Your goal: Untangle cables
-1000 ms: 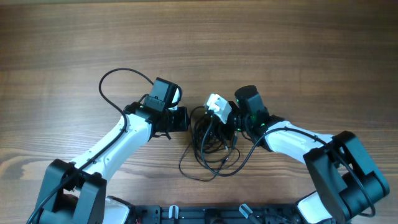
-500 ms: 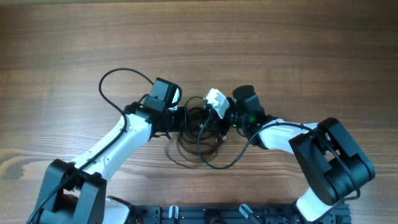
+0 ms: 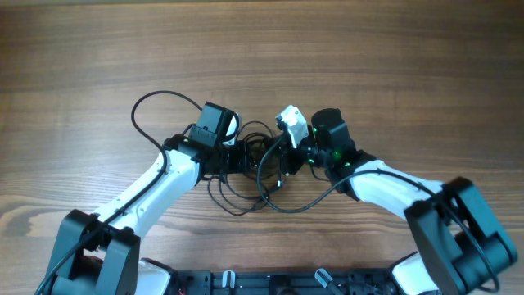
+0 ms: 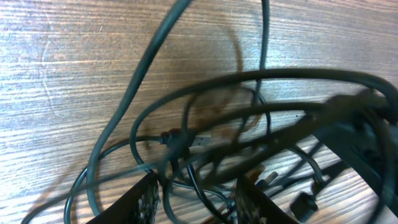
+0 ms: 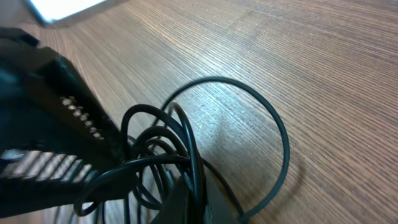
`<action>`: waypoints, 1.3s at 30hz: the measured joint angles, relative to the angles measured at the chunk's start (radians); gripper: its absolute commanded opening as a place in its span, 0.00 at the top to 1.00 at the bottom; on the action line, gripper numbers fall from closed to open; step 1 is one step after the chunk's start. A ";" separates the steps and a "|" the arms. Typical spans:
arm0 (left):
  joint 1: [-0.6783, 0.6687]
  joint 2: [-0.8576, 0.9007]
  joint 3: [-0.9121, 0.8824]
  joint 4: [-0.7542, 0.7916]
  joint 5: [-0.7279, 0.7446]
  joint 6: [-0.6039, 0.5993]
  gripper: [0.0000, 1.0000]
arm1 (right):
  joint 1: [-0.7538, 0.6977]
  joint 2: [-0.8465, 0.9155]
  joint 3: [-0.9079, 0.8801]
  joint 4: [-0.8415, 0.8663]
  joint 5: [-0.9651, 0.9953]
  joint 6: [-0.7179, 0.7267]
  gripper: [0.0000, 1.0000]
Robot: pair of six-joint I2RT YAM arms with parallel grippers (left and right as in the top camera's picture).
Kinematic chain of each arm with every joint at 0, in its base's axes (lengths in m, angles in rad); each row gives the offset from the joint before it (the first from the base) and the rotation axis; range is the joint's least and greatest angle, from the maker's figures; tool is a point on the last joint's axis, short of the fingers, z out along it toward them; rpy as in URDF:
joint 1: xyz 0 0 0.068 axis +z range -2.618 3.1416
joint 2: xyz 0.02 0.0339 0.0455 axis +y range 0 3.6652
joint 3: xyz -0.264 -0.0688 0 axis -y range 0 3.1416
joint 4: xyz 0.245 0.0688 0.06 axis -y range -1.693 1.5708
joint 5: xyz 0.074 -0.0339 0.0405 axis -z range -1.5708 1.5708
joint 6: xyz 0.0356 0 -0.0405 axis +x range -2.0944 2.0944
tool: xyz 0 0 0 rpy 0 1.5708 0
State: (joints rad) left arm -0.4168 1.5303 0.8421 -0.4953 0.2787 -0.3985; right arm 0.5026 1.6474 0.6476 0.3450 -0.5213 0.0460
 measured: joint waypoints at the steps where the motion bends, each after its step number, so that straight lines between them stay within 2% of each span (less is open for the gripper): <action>1: 0.000 0.000 0.000 0.003 0.000 0.000 0.60 | 0.000 -0.012 0.000 -0.015 0.006 0.006 0.96; 9: 0.000 0.000 0.000 0.010 -0.013 0.000 0.59 | 0.000 -0.024 0.000 -0.055 0.037 0.052 0.96; 14: 0.000 0.000 0.000 0.018 -0.020 0.000 0.59 | -0.003 -0.024 0.000 -0.034 0.036 0.134 0.96; 17: 0.000 0.000 0.000 0.021 -0.020 0.000 0.60 | -0.023 -0.024 0.000 -0.014 0.034 0.230 0.96; 22: 0.000 0.000 -0.001 0.042 -0.007 -0.003 0.70 | -0.058 -0.024 0.000 0.038 -0.022 0.310 0.96; 28: 0.000 0.000 -0.001 0.055 0.004 -0.004 0.71 | -0.060 -0.024 0.000 0.053 -0.074 0.385 0.96; 39: 0.000 0.000 -0.005 0.130 0.003 -0.004 0.80 | -0.064 -0.024 0.000 0.143 -0.206 0.486 0.96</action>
State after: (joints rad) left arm -0.4164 1.5303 0.8371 -0.3653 0.2817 -0.4023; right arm 0.4389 1.6230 0.6476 0.4877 -0.7277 0.5320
